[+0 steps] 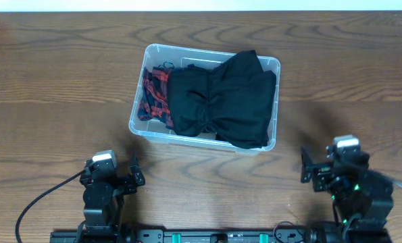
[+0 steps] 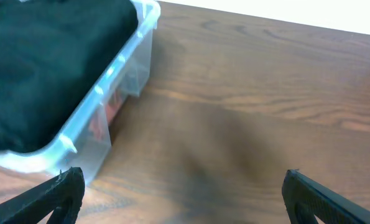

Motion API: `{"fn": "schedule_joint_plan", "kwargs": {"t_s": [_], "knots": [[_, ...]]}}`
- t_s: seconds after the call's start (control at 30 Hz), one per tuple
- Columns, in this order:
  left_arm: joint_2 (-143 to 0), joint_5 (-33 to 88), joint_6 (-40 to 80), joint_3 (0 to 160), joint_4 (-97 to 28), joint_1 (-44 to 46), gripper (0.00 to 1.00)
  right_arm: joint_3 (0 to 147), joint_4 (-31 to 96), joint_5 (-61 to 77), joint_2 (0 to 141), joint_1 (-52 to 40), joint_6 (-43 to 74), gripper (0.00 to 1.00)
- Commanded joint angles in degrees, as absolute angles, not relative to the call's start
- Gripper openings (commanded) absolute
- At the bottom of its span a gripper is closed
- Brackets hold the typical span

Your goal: Pack container

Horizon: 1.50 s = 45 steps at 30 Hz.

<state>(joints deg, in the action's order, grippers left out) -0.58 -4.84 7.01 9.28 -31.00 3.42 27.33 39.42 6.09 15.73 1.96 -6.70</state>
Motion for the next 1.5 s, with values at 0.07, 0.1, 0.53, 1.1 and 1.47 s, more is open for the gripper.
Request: {"fn": "schedule_joint_plan", "kwargs": {"t_s": [0.07,0.1,0.53,1.1,1.47], "knots": [[-0.1,-4.9,6.2,8.4,-30.8,3.1,0.98,19.7,38.2,5.4,8.4,1.1,-4.7,0.99],[-0.1,-4.9,6.2,8.4,-30.8,3.1,0.98,18.2,37.6,5.4,6.9,1.1,-4.6,0.99],[-0.1,-4.9,6.2,8.4,-30.8,3.1,0.98,8.5,32.3,6.1,0.3,1.1,0.4,0.99],[-0.1,-4.9,6.2,8.4,-30.8,3.1,0.98,8.5,32.1,6.0,0.4,1.1,0.4,0.99],[-0.1,-4.9,6.2,8.4,-30.8,3.1,0.98,8.5,32.1,6.0,0.4,1.1,0.4,0.99]]}}
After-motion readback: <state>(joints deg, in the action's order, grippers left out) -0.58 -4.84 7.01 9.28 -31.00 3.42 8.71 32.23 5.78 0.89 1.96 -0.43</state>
